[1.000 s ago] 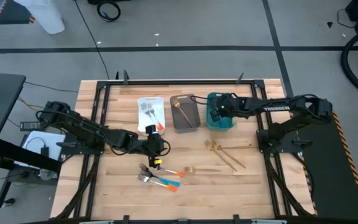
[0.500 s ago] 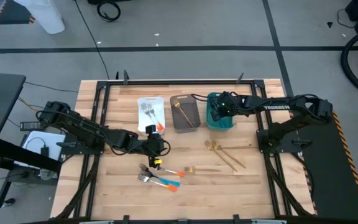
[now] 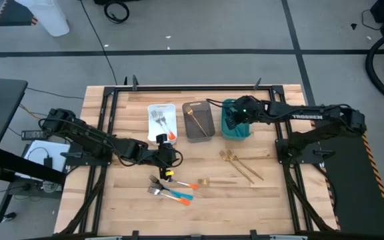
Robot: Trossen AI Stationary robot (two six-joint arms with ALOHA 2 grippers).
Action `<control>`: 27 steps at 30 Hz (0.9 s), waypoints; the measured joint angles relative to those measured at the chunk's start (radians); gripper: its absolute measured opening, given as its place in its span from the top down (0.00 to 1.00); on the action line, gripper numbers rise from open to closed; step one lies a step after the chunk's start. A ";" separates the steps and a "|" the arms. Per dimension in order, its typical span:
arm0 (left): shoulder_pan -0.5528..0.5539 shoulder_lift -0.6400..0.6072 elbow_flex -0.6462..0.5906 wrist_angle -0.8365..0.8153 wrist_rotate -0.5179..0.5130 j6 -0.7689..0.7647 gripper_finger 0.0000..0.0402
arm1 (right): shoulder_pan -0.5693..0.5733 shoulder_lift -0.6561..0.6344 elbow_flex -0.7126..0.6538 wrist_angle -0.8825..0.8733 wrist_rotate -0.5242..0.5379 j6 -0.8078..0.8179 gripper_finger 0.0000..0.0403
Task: Sort silverware by color (type)
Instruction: Put the gold fork into the black bin
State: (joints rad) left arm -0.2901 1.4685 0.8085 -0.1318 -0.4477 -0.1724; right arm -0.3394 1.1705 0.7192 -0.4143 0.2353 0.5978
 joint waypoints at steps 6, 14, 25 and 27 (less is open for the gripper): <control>-0.003 0.000 0.000 0.000 0.000 0.000 0.64 | 0.085 -0.101 0.001 0.001 0.011 -0.002 0.74; -0.050 -0.003 0.001 0.000 0.001 0.034 0.64 | 0.301 -0.177 0.001 0.023 0.068 0.000 0.74; -0.063 -0.002 0.001 0.001 0.000 0.053 0.64 | 0.516 -0.099 0.002 0.043 0.106 0.130 0.75; -0.063 -0.002 0.001 0.001 0.000 0.053 0.64 | 0.547 -0.061 0.002 0.042 0.106 0.162 0.75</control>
State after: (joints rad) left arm -0.3527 1.4662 0.8093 -0.1310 -0.4473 -0.1196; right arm 0.2077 1.1095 0.7212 -0.3719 0.3409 0.7595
